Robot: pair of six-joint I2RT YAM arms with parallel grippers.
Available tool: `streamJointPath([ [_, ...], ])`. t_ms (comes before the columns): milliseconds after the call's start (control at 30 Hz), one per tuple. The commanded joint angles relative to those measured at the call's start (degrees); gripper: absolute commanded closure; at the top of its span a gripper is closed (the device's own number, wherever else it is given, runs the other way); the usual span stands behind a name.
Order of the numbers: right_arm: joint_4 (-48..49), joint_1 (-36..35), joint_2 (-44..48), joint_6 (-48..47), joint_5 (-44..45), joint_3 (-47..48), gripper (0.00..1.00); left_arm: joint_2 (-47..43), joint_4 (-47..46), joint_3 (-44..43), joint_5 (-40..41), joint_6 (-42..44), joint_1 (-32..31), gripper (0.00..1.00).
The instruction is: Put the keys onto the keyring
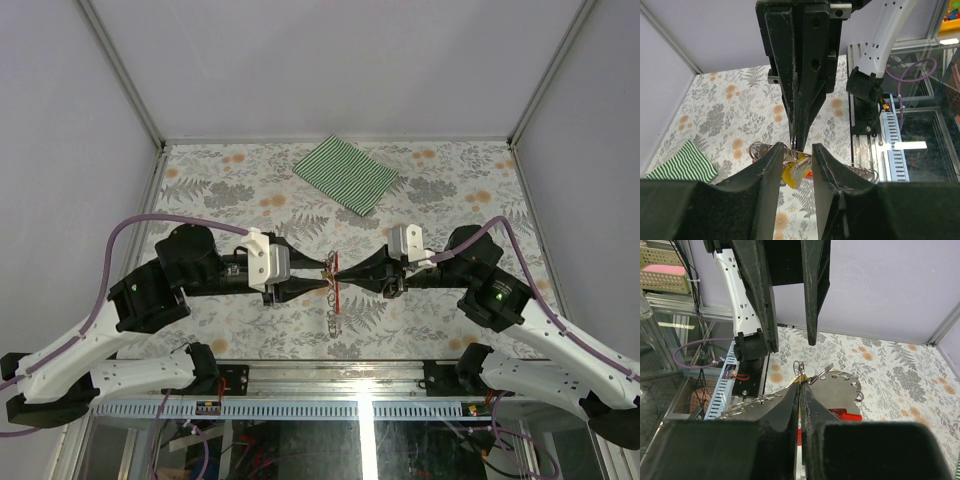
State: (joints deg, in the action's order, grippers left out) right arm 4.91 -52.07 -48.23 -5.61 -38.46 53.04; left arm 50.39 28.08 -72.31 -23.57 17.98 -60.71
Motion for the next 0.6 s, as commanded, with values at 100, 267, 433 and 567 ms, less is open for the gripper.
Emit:
streamJointPath([
  [100,6.87,-0.05,1.61,1.49,0.34,2.44,1.0,-1.97,-11.9,3.2,0.42,-3.51,-0.19,0.69],
  [267,8.8,-0.1,2.14,2.55,0.05,2.25,1.0,-2.12,-12.35,3.95,0.36,-4.14,-0.26,0.69],
  [433,9.47,-0.05,2.3,2.91,-0.2,2.27,1.0,-1.87,-13.13,4.44,-0.31,-4.61,-0.21,0.69],
  [567,9.81,-0.1,2.65,3.1,-0.11,2.26,1.0,-1.52,-12.94,4.47,-0.52,-4.69,-0.27,0.69],
])
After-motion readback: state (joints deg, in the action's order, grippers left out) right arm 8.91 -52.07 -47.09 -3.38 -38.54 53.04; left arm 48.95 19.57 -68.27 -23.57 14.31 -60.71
